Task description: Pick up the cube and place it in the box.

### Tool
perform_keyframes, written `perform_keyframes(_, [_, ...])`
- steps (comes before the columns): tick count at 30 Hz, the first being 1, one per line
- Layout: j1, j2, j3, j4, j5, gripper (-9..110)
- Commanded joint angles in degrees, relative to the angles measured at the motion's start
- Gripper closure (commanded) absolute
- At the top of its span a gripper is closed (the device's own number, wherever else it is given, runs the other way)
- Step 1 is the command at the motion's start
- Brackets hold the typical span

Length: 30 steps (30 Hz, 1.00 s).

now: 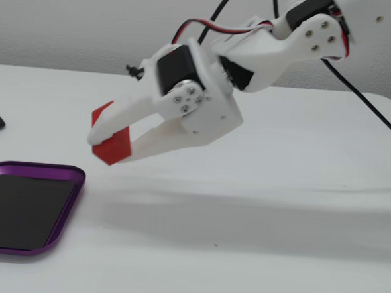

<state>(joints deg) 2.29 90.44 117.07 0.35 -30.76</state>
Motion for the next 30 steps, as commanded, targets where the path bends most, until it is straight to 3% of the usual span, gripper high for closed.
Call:
perform_keyframes(1, [-1.76,-4.57,-13.8,4.92,0.18,102])
perform_keyframes(11, [-3.69,-14.85,-31.73,17.05,0.09,102])
perform_keyframes(23, [-3.69,-15.29,-32.26,17.4,0.18,95])
perform_keyframes(30, [-3.69,-15.21,-32.7,23.64,0.18,92])
